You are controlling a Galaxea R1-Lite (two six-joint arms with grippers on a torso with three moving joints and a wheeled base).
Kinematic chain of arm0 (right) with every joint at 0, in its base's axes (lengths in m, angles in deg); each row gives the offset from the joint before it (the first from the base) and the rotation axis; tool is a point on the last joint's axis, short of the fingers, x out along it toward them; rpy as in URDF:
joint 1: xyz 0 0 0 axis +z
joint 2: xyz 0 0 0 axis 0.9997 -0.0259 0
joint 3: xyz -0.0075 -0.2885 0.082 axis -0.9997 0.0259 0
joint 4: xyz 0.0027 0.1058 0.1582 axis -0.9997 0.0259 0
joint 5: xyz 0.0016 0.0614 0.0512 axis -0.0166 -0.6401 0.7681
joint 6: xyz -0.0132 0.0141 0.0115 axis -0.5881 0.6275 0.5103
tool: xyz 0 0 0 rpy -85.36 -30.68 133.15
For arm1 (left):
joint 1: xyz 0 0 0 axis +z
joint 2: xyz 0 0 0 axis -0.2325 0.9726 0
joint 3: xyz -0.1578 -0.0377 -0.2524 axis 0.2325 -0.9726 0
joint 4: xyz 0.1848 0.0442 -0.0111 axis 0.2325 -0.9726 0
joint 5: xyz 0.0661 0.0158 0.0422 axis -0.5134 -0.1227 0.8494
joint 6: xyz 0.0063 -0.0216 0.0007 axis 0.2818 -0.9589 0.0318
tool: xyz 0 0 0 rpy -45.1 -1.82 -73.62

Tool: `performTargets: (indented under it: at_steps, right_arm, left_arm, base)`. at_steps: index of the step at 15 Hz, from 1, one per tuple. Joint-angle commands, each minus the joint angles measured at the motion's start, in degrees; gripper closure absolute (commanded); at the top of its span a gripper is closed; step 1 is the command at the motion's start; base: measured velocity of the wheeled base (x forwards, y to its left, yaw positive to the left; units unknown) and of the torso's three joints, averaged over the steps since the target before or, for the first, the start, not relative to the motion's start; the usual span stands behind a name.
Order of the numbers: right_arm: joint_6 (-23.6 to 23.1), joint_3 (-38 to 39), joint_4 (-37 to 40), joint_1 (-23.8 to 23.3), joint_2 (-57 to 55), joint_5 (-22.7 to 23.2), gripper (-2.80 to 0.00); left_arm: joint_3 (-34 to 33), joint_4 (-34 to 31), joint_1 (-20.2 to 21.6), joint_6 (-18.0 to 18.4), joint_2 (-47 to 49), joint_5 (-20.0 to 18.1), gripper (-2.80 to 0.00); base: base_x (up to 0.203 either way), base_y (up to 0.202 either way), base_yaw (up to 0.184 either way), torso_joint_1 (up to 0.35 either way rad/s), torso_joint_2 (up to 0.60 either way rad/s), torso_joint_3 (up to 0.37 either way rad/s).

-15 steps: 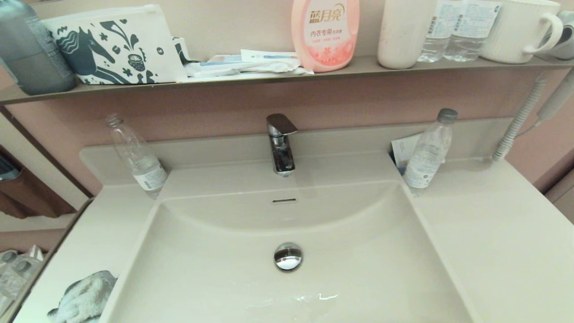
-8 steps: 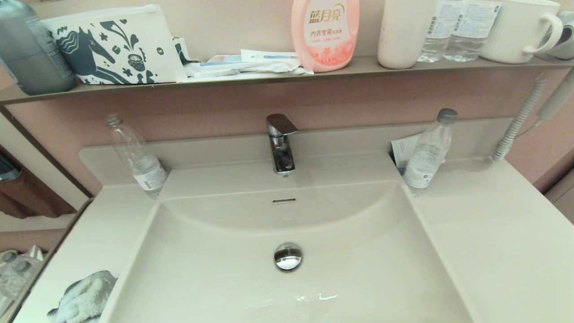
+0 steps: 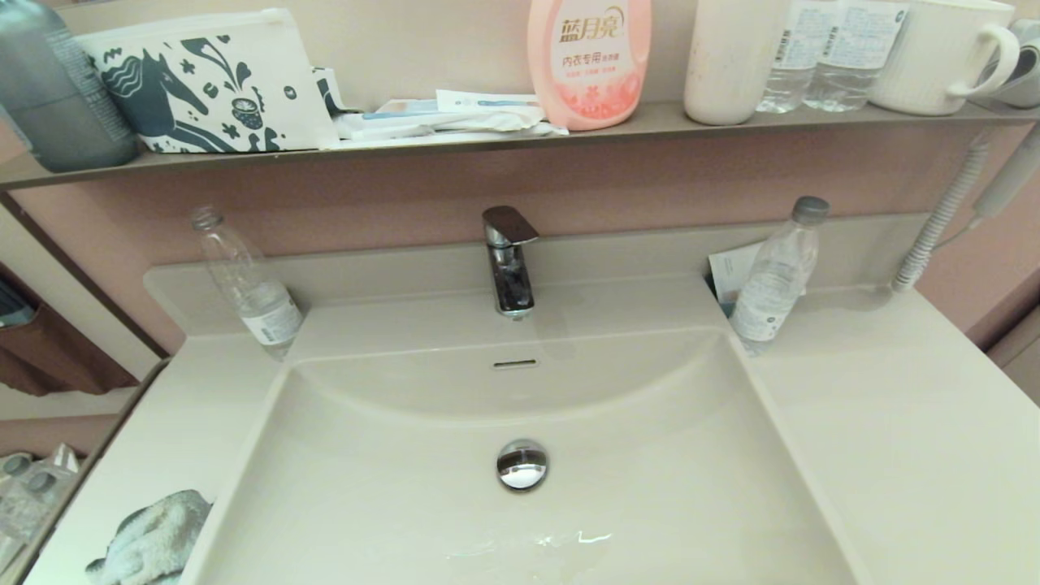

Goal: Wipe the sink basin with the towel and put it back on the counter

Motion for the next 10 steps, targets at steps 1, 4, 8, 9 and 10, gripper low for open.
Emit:
performTargets:
  at_steps: [1, 4, 8, 9, 10]
  right_arm:
    - [0.0, 0.0, 0.0, 0.0, -0.1, 0.0, 0.00]
    - [0.0, 0.0, 0.0, 0.0, -0.1, 0.0, 0.00]
    - [0.1, 0.0, 0.0, 0.0, -0.1, 0.0, 0.00]
    - [0.1, 0.0, 0.0, 0.0, -0.1, 0.0, 0.00]
    - [0.1, 0.0, 0.0, 0.0, -0.1, 0.0, 0.00]
  left_arm:
    - [0.0, 0.0, 0.0, 0.5, 0.0, -0.1, 0.00]
    - [-2.0, 0.9, 0.0, 4.9, 0.0, -0.8, 0.00]
    - [-2.5, 2.9, 0.0, 4.9, 0.0, -0.9, 0.00]
    - [-2.5, 2.9, 0.0, 4.5, 0.0, -0.9, 0.00]
    - [-2.5, 3.0, 0.0, 3.0, 0.0, -0.6, 0.00]
  base:
    - [0.000, 0.000, 0.000, 0.000, 0.00, 0.000]
    - [0.000, 0.000, 0.000, 0.000, 0.00, 0.000]
    - [0.000, 0.000, 0.000, 0.000, 0.00, 0.000]
    - [0.000, 0.000, 0.000, 0.000, 0.00, 0.000]
    - [0.000, 0.000, 0.000, 0.000, 0.00, 0.000]
